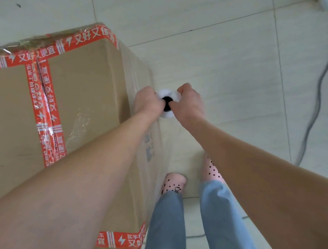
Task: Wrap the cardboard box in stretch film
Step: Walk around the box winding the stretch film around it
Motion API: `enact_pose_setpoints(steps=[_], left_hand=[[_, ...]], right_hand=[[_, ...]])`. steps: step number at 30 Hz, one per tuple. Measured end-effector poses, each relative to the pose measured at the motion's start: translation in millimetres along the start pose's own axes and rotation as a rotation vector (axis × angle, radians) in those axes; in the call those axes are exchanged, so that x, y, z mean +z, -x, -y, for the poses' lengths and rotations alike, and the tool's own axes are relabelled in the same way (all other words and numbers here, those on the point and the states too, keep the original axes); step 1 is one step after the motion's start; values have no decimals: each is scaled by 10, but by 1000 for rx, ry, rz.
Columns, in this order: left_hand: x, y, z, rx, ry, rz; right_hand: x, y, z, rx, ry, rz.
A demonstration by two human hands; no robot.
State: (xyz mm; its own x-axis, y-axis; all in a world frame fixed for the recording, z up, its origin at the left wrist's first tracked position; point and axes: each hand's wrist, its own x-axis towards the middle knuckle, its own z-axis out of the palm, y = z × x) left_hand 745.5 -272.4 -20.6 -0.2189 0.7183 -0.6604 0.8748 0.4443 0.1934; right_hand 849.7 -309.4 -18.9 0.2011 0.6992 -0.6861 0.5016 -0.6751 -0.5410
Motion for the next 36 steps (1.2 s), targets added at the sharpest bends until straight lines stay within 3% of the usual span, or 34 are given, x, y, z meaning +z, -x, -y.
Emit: enact_pose_setpoints(steps=[4, 11, 14, 17, 22, 27, 36], left_hand=[[2, -27, 1, -4, 4, -10], [-81, -110, -207, 482, -498, -21], [-99, -145, -244, 575, -591, -48], [-120, -185, -234, 531, -531, -45], [-183, -225, -215, 219, -232, -77], [-233, -297, -209, 34, -6, -78], [-228, -262, -227, 52, -69, -62]], right_hand=[[-30, -56, 38, 133, -173, 40], [-33, -158, 77, 126, -130, 60], [9, -167, 64, 109, -122, 34], [34, -173, 58, 62, -127, 3], [-13, -269, 177, -25, -150, -15], [-18, -342, 254, 71, -208, -13], [-64, -362, 284, 102, -209, 41]])
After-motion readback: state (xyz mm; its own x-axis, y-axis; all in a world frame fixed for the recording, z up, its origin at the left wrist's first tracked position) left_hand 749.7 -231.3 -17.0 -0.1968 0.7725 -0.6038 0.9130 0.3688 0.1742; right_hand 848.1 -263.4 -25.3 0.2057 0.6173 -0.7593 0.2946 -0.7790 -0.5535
